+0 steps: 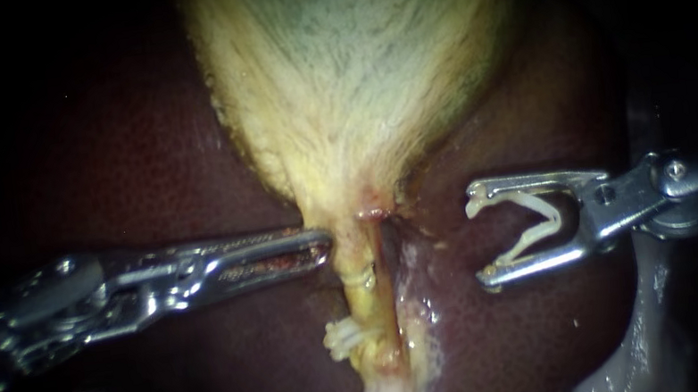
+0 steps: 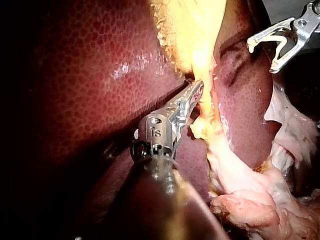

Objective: Clipping third clip left tube

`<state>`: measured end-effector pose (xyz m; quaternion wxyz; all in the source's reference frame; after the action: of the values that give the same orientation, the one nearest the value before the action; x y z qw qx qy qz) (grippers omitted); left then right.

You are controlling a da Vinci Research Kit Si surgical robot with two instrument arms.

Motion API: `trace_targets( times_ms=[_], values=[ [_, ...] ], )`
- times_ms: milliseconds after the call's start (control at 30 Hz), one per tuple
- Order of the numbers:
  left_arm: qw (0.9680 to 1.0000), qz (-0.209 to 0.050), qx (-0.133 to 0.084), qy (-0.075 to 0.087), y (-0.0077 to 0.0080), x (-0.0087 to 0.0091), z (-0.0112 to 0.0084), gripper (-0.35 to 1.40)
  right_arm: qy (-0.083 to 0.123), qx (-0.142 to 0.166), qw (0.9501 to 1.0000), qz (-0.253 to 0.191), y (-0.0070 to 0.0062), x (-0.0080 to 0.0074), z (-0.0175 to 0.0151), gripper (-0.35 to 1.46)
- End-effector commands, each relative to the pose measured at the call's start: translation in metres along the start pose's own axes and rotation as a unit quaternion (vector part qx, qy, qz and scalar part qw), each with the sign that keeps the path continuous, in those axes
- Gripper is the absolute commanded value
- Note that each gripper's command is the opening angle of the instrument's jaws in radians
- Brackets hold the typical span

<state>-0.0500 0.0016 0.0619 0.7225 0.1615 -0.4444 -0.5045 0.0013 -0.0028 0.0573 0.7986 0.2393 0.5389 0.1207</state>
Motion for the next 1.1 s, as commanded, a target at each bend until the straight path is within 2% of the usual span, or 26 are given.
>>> trace_targets(
  times_ms=[33, 267, 567, 833, 1100],
  values=[
    [1.0000, 0.000, 0.000, 0.000, 0.0000, 0.0000, -0.0001, -0.35, 0.000, 0.000, 1.0000, 0.000, 0.0000, 0.0000, 0.0001, 0.60],
    [1.0000, 0.000, 0.005, 0.003, 0.0006, -0.0003, -0.0017, -0.35, 0.000, 0.006, 1.0000, -0.001, -0.0002, -0.0002, 0.0017, 0.60],
    [1.0000, 0.002, -0.006, -0.001, 0.0025, 0.0000, -0.0055, -0.35, 0.004, 0.016, 0.9998, -0.009, -0.0005, -0.0015, 0.0077, 0.60],
    [1.0000, 0.002, -0.006, -0.001, 0.0027, 0.0002, -0.0063, -0.35, 0.003, 0.025, 0.9997, 0.004, 0.0000, -0.0033, 0.0134, 0.60],
    [1.0000, 0.002, -0.006, -0.001, 0.0025, 0.0001, -0.0066, -0.35, 0.002, 0.028, 0.9995, 0.013, 0.0011, -0.0052, 0.0160, 0.60]
  ],
)
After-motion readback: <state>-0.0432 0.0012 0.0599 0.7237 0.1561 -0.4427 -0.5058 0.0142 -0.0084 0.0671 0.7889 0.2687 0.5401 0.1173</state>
